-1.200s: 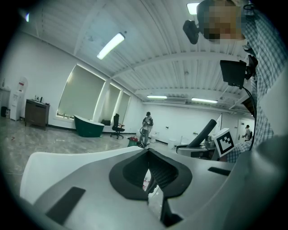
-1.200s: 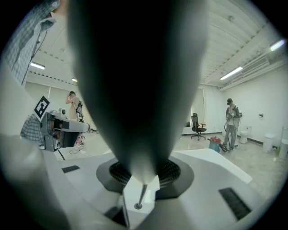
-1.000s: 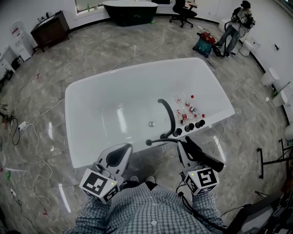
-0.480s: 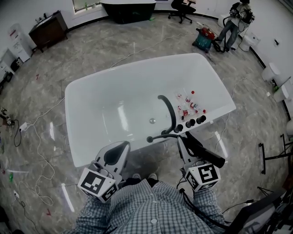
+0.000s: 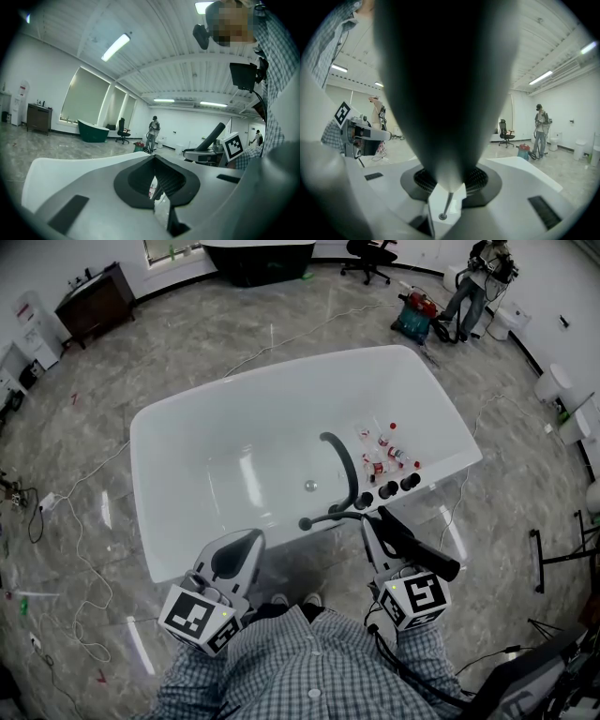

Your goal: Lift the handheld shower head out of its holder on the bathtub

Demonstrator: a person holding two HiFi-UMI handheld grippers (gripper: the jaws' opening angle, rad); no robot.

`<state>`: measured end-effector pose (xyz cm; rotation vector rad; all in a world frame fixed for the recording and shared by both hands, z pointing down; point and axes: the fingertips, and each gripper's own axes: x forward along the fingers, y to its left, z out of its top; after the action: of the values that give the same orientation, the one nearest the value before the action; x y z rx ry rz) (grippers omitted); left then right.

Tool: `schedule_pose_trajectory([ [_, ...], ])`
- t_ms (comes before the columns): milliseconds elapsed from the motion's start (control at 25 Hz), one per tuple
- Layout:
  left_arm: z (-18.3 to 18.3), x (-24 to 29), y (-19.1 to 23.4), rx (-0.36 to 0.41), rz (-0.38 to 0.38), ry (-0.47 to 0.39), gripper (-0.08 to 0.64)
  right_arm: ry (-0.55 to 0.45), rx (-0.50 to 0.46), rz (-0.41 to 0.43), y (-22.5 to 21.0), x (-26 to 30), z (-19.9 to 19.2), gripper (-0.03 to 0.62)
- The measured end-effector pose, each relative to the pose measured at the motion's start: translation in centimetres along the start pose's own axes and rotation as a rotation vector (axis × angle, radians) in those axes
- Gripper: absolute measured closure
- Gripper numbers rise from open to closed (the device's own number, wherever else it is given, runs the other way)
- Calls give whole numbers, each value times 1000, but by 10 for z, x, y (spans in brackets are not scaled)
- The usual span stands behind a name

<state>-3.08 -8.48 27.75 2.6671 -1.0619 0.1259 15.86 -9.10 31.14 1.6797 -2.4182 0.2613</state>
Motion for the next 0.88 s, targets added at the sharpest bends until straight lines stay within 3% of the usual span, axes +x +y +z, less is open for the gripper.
schedule_pose_trajectory([
  [880, 2, 0, -5, 1, -9, 0, 554, -16, -34, -6, 3, -4, 13, 471],
])
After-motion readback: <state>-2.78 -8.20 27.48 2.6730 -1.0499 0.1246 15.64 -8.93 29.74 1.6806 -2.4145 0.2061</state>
